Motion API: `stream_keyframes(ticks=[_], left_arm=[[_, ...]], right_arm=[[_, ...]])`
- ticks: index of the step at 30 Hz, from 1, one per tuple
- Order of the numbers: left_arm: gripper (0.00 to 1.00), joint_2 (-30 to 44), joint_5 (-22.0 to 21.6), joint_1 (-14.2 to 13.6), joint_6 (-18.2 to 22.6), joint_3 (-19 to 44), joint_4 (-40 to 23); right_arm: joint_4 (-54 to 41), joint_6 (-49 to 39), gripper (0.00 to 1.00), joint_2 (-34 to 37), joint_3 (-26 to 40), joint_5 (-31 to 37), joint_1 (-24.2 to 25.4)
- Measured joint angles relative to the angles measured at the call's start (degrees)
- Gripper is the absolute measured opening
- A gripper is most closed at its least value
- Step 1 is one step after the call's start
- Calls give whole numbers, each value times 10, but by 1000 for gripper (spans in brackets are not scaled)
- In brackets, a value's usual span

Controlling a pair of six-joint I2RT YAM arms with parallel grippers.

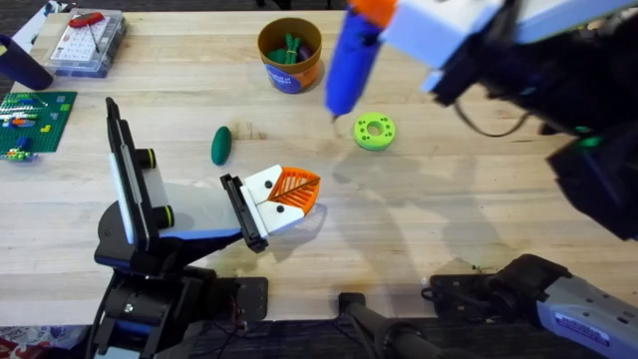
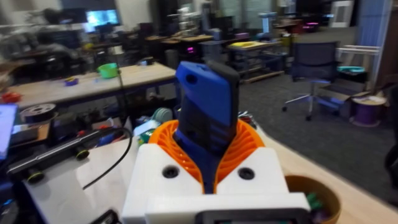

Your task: Pick up the gripper from the table and insert it into the empty holder that is missing its gripper. Then pick up a screw, insert it into the mounting hole, and use the screwdriver to tighten it. Finally, clean up the table by picking up the vegetable and placing it into the bucket.

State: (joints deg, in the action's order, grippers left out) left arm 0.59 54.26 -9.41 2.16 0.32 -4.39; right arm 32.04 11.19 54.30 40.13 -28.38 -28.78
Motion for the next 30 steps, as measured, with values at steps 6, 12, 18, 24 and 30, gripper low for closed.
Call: stream_keyframes(ticks=[6,12,18,24,30], left_arm=[[11,0,-1,0,0,0,-2],[11,0,0,0,0,0,-2],[11,0,-1,0,0,0,-2],[11,0,-1,0,0,0,-2],[11,0,-1,0,0,0,-2]], right_arm=[[1,0,46,20,-10,-13,-7],[3,-13,45,33,22,-75,-7],[9,-26,45,73,110,-154,-7],[41,-32,45,166,217,-266,-7],[156,-19,46,238,252,-341,-23]])
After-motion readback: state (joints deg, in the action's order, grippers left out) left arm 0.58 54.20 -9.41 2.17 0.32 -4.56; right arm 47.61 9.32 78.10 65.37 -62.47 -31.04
